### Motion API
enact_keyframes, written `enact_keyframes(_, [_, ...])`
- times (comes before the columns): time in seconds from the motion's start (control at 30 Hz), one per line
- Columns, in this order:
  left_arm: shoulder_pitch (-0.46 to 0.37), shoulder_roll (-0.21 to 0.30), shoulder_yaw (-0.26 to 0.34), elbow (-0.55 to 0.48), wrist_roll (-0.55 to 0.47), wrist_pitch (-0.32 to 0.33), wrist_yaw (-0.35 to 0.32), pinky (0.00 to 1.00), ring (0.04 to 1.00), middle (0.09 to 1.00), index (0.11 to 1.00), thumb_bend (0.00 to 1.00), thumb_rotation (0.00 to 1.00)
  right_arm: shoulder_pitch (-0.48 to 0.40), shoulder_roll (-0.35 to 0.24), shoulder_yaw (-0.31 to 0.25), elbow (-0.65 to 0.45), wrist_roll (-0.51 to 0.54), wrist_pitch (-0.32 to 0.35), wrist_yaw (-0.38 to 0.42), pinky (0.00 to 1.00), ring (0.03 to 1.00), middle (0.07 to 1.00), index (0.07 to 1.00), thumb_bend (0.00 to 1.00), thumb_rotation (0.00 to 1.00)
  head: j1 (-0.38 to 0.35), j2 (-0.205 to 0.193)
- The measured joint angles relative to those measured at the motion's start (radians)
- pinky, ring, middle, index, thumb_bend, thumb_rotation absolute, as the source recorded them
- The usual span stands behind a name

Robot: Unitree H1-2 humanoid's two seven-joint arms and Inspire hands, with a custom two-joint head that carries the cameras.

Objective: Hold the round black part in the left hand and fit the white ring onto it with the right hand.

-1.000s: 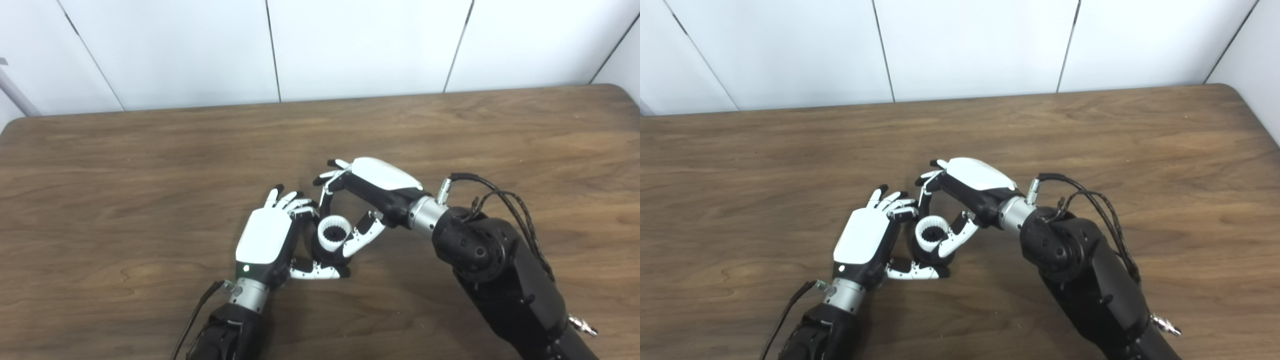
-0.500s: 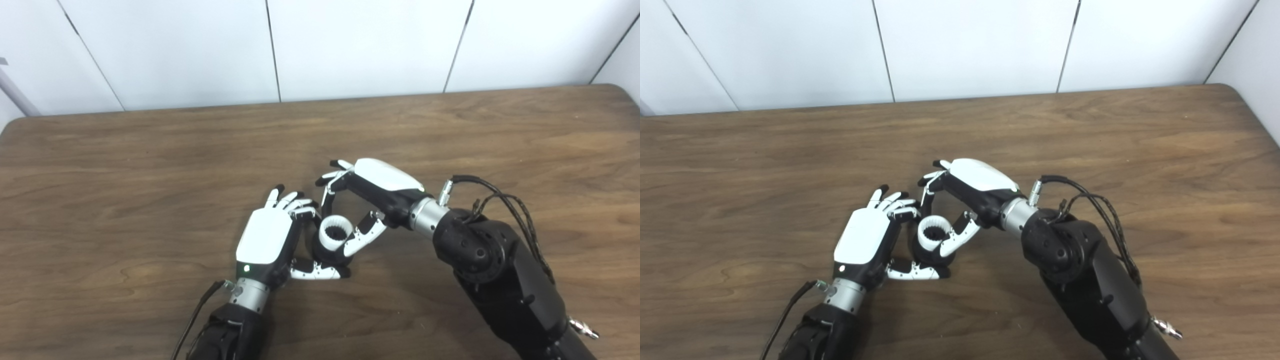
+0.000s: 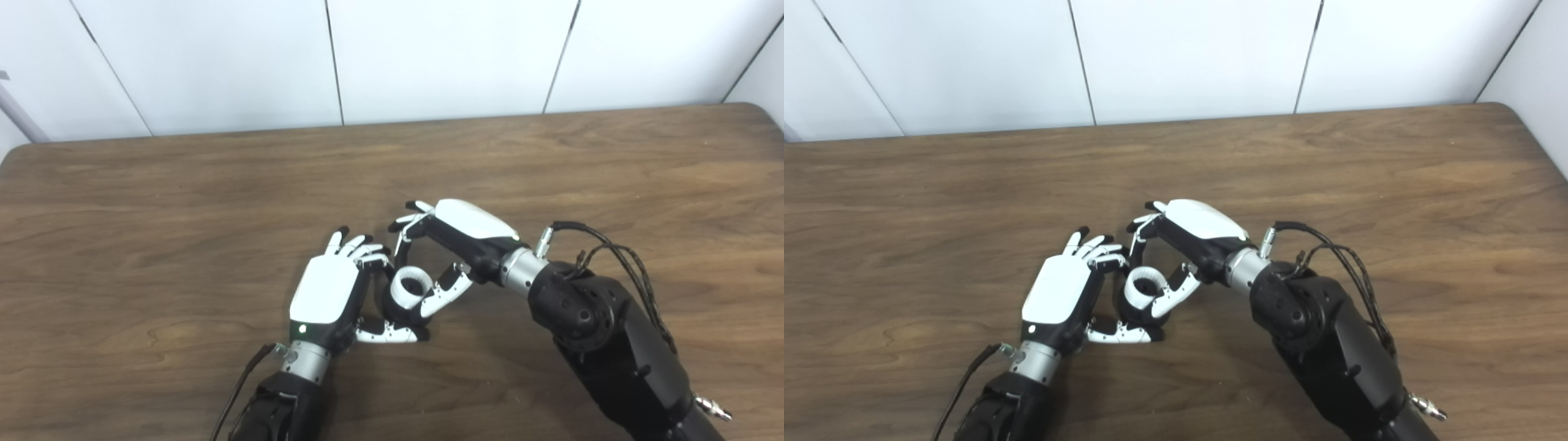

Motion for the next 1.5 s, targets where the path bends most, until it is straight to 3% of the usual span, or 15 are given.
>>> enact_keyframes(1.5, [0.005,0.0,-0.005,-0.005,0.003,0.002,0.001,1.0,0.887,0.778,0.487,0.52,0.05,0.021,0.01,0.001,0.006,-0.001,-0.02,-0.03,0.91,0.991,0.856,0.484,0.52,0.13,-0.002,0.008])
